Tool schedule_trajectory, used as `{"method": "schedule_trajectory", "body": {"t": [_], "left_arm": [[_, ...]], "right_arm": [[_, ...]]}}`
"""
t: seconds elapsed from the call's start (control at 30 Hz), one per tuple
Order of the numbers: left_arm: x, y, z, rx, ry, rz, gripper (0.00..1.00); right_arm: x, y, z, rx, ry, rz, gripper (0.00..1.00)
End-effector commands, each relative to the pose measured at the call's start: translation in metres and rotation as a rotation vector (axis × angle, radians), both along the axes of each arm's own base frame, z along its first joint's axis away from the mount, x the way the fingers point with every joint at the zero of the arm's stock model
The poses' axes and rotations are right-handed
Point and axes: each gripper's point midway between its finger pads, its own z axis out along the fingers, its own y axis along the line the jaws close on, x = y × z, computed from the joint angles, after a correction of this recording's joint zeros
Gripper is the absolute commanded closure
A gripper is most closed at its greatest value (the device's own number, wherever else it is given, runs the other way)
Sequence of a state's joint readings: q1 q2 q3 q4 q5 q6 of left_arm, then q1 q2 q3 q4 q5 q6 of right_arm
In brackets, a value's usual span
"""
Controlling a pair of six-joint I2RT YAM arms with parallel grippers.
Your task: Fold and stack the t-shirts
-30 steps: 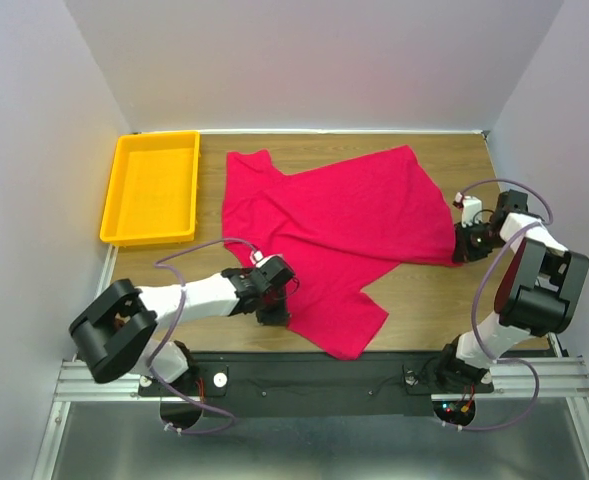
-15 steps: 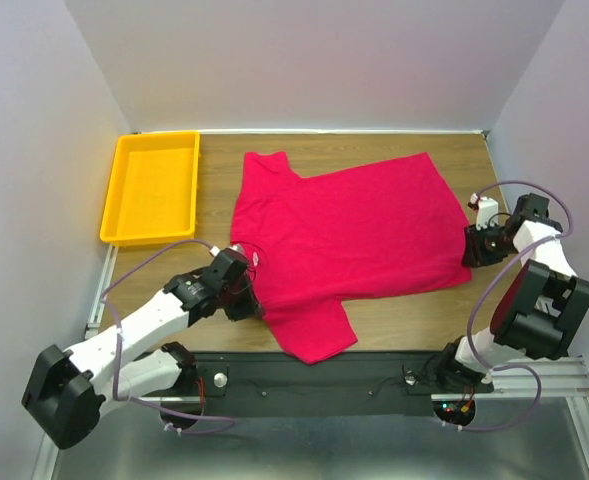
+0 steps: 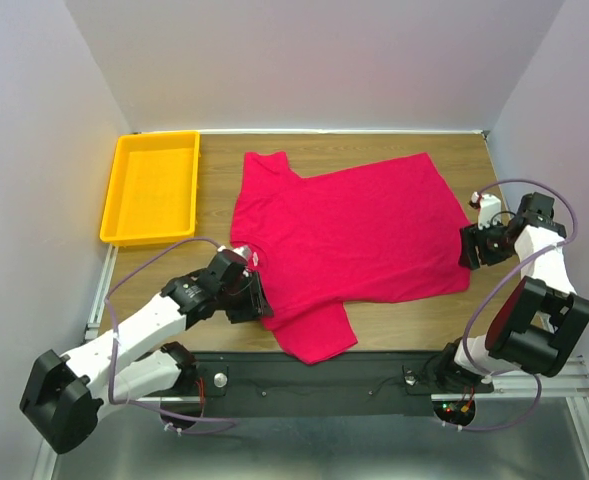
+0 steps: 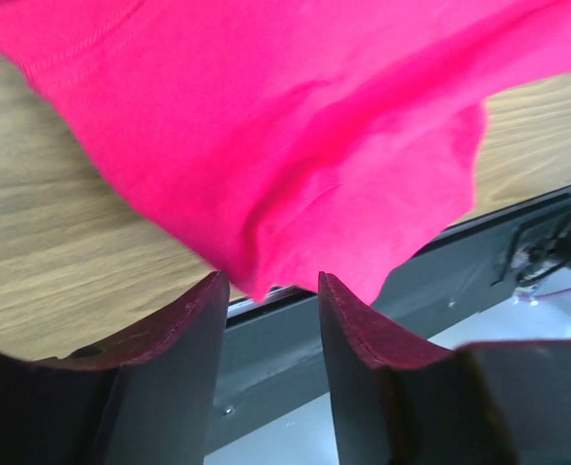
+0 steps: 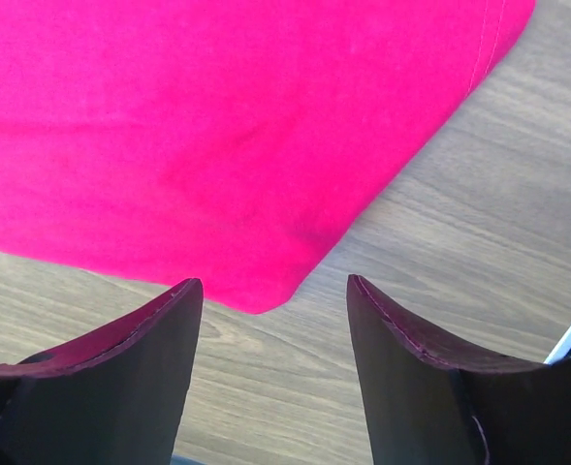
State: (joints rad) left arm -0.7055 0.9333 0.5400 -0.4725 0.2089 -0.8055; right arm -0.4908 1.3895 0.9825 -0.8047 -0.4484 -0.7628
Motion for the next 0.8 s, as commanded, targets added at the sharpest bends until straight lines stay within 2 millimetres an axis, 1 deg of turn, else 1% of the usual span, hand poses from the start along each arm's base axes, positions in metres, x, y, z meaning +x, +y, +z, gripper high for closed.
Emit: {"method": "schedule_trajectory", "body": {"t": [0.0, 0.13, 0.23, 0.3, 0.37, 0.5, 0.53, 0.63, 0.77], "left_arm": [[0.015, -0.001, 0.026, -0.025, -0.104, 0.010, 0.46], [0.008, 0.000, 0.025, -0.033, -0.086, -0.005, 0.45], [-0.002, 0.004, 0.023, -0.036, -0.062, -0.009, 0.46], [-0.007, 0.005, 0.026, -0.050, -0.055, -0.012, 0.45], [-0.010, 0.008, 0.027, -0.052, -0.060, -0.011, 0.45], [-0.013, 0.010, 0.023, -0.044, -0.052, -0.016, 0.45], [-0.013, 0.010, 0.019, -0.042, -0.047, -0.013, 0.45], [-0.011, 0.004, 0.015, -0.070, -0.045, -0.011, 0.45], [-0.007, 0.000, 0.016, -0.085, -0.057, -0.006, 0.45]], "right_arm": [[0.000, 0.007, 0.014, 0.019, -0.042, 0.040, 0.33], [-0.011, 0.013, 0.014, 0.022, -0.024, 0.080, 0.32], [-0.017, 0.010, 0.012, -0.010, -0.006, 0.089, 0.32], [-0.024, 0.010, 0.010, -0.020, 0.015, 0.093, 0.32], [-0.030, 0.009, 0.006, -0.031, 0.035, 0.098, 0.32], [-0.040, 0.011, -0.008, -0.021, 0.085, 0.105, 0.32], [-0.042, 0.012, -0.014, -0.010, 0.108, 0.106, 0.32], [-0.042, 0.014, -0.020, 0.024, 0.132, 0.101, 0.32], [-0.038, 0.014, -0.019, 0.035, 0.127, 0.097, 0.33]]}}
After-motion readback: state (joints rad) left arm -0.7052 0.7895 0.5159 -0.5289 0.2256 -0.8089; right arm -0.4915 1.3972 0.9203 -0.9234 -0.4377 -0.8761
